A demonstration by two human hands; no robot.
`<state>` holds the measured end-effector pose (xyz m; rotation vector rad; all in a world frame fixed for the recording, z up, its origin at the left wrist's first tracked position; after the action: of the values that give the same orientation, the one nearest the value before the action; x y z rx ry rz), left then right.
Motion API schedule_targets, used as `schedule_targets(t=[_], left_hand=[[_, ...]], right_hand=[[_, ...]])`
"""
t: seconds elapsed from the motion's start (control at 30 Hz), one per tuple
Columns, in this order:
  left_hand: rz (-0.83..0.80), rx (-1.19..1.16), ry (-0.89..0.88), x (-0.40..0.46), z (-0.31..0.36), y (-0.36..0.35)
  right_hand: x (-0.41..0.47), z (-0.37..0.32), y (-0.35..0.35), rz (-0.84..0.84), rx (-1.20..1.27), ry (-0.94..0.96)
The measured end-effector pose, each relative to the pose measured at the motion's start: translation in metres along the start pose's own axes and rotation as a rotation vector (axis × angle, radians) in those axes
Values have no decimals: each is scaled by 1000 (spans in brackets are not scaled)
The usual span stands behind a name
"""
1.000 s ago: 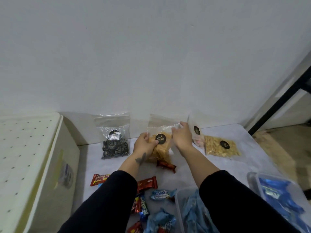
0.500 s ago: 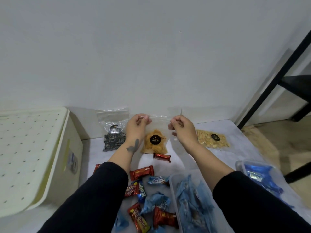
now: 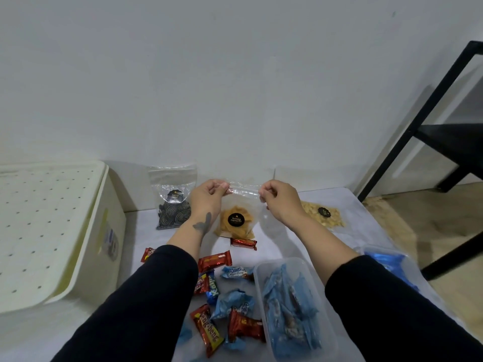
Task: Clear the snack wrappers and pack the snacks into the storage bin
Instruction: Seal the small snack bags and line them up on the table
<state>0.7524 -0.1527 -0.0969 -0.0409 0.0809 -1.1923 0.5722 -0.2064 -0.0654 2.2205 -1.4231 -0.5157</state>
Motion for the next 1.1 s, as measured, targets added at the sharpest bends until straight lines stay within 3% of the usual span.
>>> schedule_targets(t=[0.37, 0.83, 1.1], left_hand=[[20, 12, 23, 5, 1, -7], [85, 48, 2, 11, -3, -10], [142, 22, 16, 6, -5, -6]], right_hand=[[22, -4, 2, -111, -173, 21], [42, -21, -9, -230, -121, 111], [46, -26, -21, -256, -209, 118]])
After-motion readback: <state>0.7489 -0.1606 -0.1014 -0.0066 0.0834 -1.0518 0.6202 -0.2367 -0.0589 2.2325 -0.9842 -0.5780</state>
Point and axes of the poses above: each hand's wrist, its own x-axis towards the middle knuckle, its own y-axis out of the back of the hand, z = x × y, the point moved 8 cm from there along x, towards the middle knuckle, and after that the axes turned 9 degrees about -z, right-handed, at the moved point
